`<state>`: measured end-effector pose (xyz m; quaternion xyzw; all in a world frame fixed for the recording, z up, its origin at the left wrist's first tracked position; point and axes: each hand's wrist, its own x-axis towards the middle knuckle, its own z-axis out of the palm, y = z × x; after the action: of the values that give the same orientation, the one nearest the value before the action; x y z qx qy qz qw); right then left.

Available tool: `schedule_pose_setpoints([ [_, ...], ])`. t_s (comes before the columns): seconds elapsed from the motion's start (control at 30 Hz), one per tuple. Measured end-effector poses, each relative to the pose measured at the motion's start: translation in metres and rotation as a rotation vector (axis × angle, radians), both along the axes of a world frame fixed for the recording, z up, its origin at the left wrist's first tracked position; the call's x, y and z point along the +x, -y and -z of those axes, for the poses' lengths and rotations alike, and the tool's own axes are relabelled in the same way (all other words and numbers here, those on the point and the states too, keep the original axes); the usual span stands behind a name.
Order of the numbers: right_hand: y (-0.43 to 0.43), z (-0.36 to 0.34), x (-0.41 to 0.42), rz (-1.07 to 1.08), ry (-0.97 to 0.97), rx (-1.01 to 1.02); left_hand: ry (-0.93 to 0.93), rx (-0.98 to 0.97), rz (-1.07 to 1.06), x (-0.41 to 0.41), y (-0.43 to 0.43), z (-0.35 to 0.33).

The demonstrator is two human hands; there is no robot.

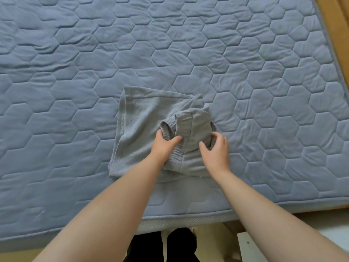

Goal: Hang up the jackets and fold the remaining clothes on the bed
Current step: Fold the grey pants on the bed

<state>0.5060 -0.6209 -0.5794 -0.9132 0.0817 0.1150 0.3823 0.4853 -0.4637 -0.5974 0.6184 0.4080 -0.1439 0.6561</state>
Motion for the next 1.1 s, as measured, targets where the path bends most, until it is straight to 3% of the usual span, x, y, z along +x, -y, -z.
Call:
schedule_pose_setpoints([
  [0.1,0.007,0.017,0.025,0.244,-0.423,0.290,-0.027,-0.021,0.099,0.005,0.003,0.003],
  [0.27,0.021,0.032,0.043,0.382,-0.632,0.608,-0.067,-0.052,0.198,0.026,0.014,0.000],
  [0.4,0.038,0.021,0.050,0.396,-0.705,0.796,-0.068,-0.480,0.088,0.034,0.025,-0.003],
  [0.47,0.041,0.021,0.048,0.350,-0.688,0.763,-0.084,-0.286,0.085,0.029,0.025,0.004],
  [0.6,0.032,0.027,0.041,0.286,-0.637,0.610,-0.101,0.506,0.135,0.011,0.022,0.009],
  [0.63,0.028,0.028,0.041,0.300,-0.633,0.616,-0.017,0.645,0.139,0.006,0.023,0.007],
  [0.7,0.023,0.025,0.041,0.334,-0.654,0.658,0.361,0.897,0.200,0.000,0.027,0.004],
  [0.77,0.020,0.021,0.041,0.323,-0.703,0.694,0.651,0.990,0.407,-0.004,0.030,0.008],
  [0.8,0.020,0.019,0.041,0.301,-0.721,0.691,0.658,0.934,0.537,-0.004,0.030,0.012],
  [0.83,0.020,0.017,0.041,0.284,-0.727,0.686,0.550,0.783,0.636,-0.002,0.029,0.010],
  [0.93,0.019,0.013,0.046,0.267,-0.699,0.575,0.106,0.278,0.720,0.009,0.027,-0.003],
  [1.0,0.018,0.003,0.055,0.282,-0.614,0.483,0.078,0.127,0.690,0.019,0.028,-0.011],
  [1.1,0.014,-0.022,0.065,0.284,-0.392,0.321,0.087,-0.160,0.480,0.032,0.030,-0.023],
])
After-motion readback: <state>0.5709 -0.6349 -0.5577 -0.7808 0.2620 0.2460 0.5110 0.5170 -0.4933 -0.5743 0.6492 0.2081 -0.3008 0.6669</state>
